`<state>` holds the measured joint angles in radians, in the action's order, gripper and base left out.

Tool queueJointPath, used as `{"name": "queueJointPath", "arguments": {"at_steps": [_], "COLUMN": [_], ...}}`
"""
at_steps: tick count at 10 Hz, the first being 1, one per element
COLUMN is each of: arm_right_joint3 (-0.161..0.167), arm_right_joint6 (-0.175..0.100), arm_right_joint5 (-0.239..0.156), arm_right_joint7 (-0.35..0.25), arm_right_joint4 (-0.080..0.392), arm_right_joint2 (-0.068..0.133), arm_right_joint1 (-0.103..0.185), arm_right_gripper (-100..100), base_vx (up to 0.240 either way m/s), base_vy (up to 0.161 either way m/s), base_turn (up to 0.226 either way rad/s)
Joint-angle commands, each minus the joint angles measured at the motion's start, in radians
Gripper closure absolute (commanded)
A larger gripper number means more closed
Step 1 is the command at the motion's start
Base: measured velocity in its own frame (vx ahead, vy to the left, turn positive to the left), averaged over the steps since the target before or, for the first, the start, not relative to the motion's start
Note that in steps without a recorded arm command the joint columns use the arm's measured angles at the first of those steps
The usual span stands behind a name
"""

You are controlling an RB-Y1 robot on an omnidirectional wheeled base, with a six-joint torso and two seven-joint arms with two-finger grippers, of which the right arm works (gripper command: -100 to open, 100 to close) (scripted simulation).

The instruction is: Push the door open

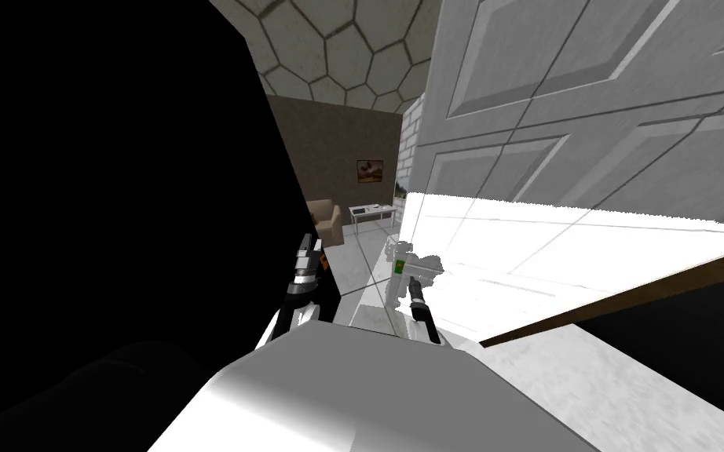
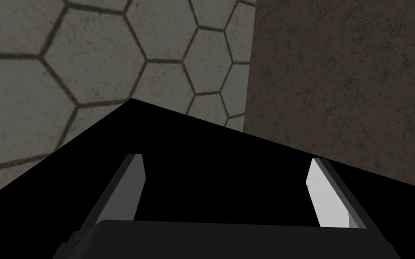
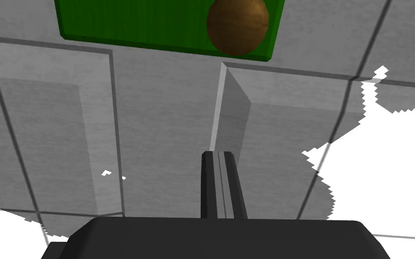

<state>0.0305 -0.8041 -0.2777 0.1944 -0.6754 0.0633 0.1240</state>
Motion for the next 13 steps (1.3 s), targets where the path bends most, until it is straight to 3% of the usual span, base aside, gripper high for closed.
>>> {"name": "queueJointPath", "arguments": {"at_steps": [1, 5, 6, 7, 8, 9, 11, 13], "arm_right_joint3": [0.002, 0.005, 0.003, 0.002, 0.001, 0.000, -0.002, -0.005], "arm_right_joint6": [-0.006, -0.003, -0.007, -0.014, -0.017, -0.020, -0.027, -0.034], "arm_right_joint5": [0.000, -0.001, -0.001, -0.002, -0.003, -0.004, -0.006, -0.008], "arm_right_joint7": [0.014, 0.039, 0.039, 0.042, 0.044, 0.046, 0.050, 0.053], "arm_right_joint4": [0.013, 0.011, 0.019, 0.022, 0.024, 0.025, 0.028, 0.031], "arm_right_joint2": [-0.023, -0.102, -0.093, -0.066, -0.052, -0.045, -0.042, -0.058], "arm_right_joint1": [0.008, 0.009, 0.012, 0.012, 0.012, 0.012, 0.011, 0.011], "arm_right_gripper": [-100, -100, -100, -100, -100, -100, -100, -100], "base_vx": [-0.226, -0.149, -0.038, 0.103, 0.212, 0.239, 0.245, 0.227], "base_vy": [0.059, 0.050, 0.034, -0.013, -0.055, -0.047, -0.017, -0.026], "base_turn": [-0.090, -0.058, -0.008, 0.013, 0.024, 0.030, 0.028, 0.024]}}
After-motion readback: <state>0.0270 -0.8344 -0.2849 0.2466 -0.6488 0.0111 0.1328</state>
